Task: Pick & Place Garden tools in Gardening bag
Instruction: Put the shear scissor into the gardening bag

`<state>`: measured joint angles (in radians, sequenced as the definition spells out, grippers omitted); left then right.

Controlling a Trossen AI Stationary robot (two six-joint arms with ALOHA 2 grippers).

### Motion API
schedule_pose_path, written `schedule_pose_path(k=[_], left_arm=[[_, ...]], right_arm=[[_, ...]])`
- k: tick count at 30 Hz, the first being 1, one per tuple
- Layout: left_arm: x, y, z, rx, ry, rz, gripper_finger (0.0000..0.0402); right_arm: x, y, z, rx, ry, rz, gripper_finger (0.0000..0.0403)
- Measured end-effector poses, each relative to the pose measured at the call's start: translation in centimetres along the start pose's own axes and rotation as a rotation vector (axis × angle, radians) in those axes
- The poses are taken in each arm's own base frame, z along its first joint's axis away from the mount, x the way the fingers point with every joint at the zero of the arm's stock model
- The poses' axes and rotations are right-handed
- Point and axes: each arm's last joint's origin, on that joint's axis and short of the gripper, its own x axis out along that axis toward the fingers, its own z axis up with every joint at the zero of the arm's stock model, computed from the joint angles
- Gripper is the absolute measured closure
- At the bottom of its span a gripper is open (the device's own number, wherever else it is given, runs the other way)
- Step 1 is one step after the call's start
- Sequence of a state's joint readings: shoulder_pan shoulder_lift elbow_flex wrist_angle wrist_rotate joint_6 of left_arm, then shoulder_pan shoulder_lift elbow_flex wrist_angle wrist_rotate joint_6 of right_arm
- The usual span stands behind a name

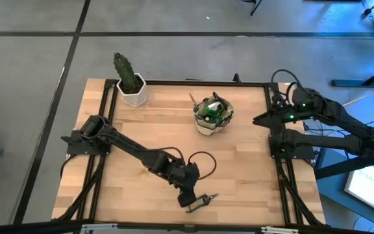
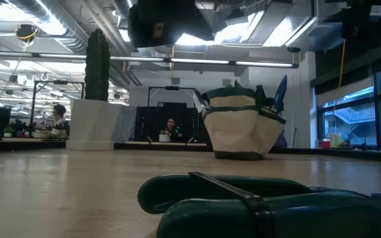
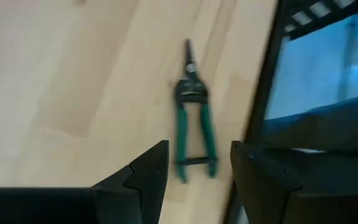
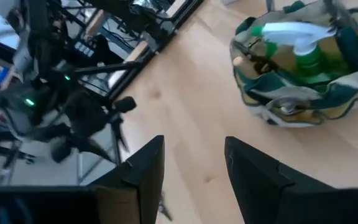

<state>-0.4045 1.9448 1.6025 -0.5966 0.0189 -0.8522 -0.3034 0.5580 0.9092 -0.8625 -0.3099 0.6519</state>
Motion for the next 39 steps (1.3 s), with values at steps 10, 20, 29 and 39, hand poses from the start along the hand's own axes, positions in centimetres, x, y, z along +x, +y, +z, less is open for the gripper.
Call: schedule_pose_path(k=[10,20,29,39], left_arm=[[5.5,-2.1,-2.0,0.26,0.043,0.127,0.0233],[8.8,-4.0,-1.9,0.368,0.027,0.146,0.0233],[9.8,-3.5,-3.2,0.396,0.004,0.288,0.0233],[9.6,-4.3,-4.6,0.437,0.022,0.296,0.0233]], right_arm=[[-0.2,0.4,-0.4,0.053,-0.028,-0.018,0.0231],[0.2,0.6,-0.5,0.069,-0.044,-0.061,0.0232],[1.3,1.0,-0.6,0.049,-0.003,-0.087,0.0232],[2.4,1.5,-0.7,0.051,0.002,-0.121,0.0232]])
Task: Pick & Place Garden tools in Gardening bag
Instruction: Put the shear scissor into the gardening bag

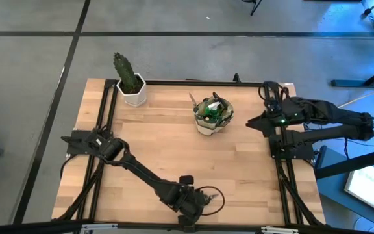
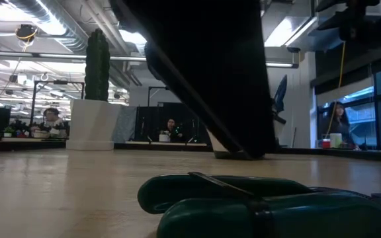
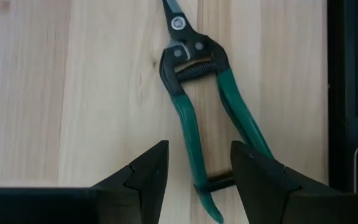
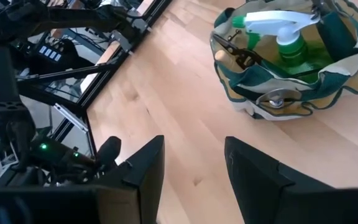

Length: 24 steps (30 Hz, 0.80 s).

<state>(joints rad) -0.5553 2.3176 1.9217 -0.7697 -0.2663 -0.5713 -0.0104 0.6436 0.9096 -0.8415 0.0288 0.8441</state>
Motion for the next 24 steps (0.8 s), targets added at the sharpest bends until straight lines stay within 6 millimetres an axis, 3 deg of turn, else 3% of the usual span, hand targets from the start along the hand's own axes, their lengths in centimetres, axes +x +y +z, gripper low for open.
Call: schedule_pose_path(k=[16,19,24], left_arm=[[3.0,-0.6,-1.6,0.037,0.066,0.033,0.0242],[3.1,-0.6,-1.7,0.014,0.074,0.039,0.0279],[2.8,-0.4,-1.4,-0.015,0.09,0.046,0.0379]], right_arm=[[1.3,1.0,-0.4,0.014,0.012,-0.026,0.0232],[1.4,1.1,-0.5,0.022,0.011,-0.036,0.0232],[1.5,1.1,-0.6,0.038,-0.003,-0.045,0.0231]])
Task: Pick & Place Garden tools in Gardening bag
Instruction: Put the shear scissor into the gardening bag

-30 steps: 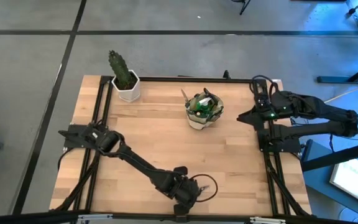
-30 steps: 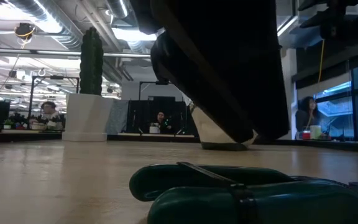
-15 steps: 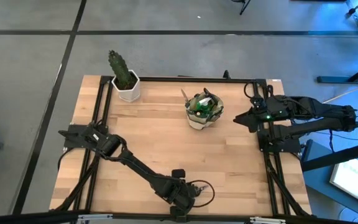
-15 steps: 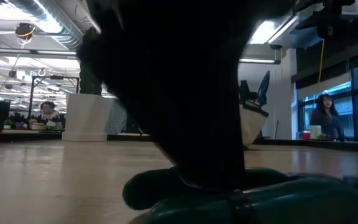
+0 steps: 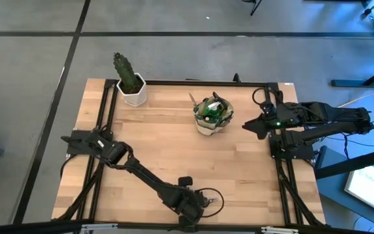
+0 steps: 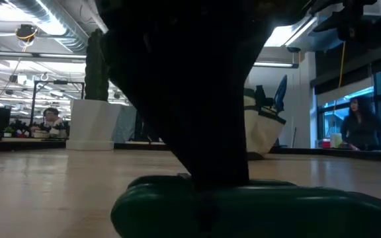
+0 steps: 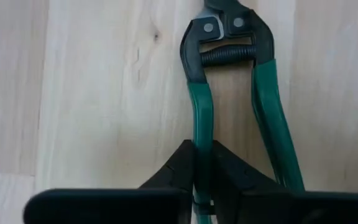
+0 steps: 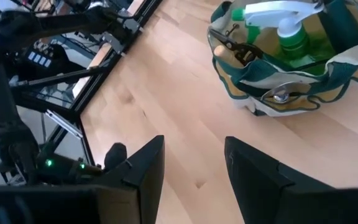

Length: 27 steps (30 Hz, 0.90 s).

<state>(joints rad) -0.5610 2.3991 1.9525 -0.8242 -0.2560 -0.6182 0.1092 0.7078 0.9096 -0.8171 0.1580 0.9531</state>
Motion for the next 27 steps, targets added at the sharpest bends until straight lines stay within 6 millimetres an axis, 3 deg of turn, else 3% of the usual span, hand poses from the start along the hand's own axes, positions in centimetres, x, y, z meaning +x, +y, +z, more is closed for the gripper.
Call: schedule_pose_path(k=[5,12,18,23,27], left_arm=[[-1.3,0.4,0.6,-0.012,-0.022,0.151,0.0381],[-5.6,3.0,2.6,-0.086,-0.084,0.419,0.0381],[-12.0,5.5,4.5,-0.249,-0.293,0.566,0.0381],[-17.1,7.3,4.6,-0.407,-0.5,0.636,0.0381],[-19.5,8.7,4.8,-0.466,-0.603,0.668,0.0381]], right_arm=[[0.0,0.4,0.2,0.026,-0.039,0.024,0.0231],[0.0,1.1,0.5,0.056,-0.13,0.053,0.0231],[0.5,1.9,0.6,0.083,-0.152,0.091,0.0231],[0.8,2.8,0.7,0.08,-0.167,0.15,0.0231],[1.2,4.4,0.9,0.083,-0.203,0.255,0.0231]])
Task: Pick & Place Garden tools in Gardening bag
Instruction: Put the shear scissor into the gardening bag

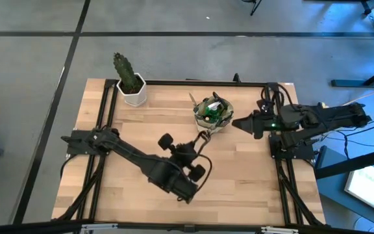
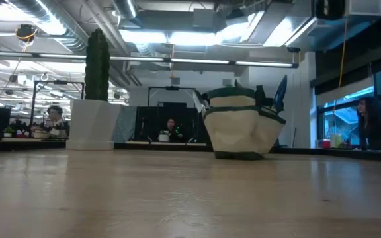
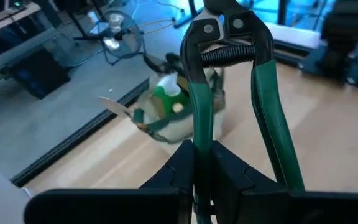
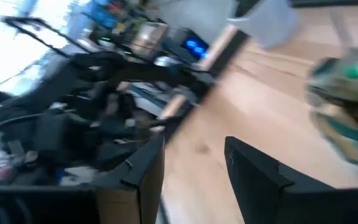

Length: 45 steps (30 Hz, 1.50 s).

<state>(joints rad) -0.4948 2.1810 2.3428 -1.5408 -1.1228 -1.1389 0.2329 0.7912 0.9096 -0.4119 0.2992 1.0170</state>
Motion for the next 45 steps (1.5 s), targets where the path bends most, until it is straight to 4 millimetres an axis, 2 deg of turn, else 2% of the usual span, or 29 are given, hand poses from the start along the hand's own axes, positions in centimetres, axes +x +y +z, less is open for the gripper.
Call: schedule_pose_path(k=[5,14,22,31,45], left_arm=[[0.9,0.6,0.6,0.017,0.006,0.029,0.0381],[1.9,1.0,1.0,0.063,0.009,0.055,0.0381],[2.8,1.3,1.2,0.063,0.059,0.06,0.0381],[2.6,1.3,1.2,0.065,0.06,0.055,0.0381],[2.9,0.9,1.9,0.075,0.069,0.004,0.0381]], right_arm=[[1.1,1.5,-0.4,-0.002,-0.035,0.087,0.0231],[3.3,2.1,-2.6,0.088,-0.168,-0.042,0.0231],[4.9,3.8,-3.4,0.039,-0.278,0.023,0.0218],[5.6,3.1,-3.6,0.067,-0.284,-0.044,0.0213],[6.3,2.6,-2.6,0.056,-0.3,-0.045,0.0212]])
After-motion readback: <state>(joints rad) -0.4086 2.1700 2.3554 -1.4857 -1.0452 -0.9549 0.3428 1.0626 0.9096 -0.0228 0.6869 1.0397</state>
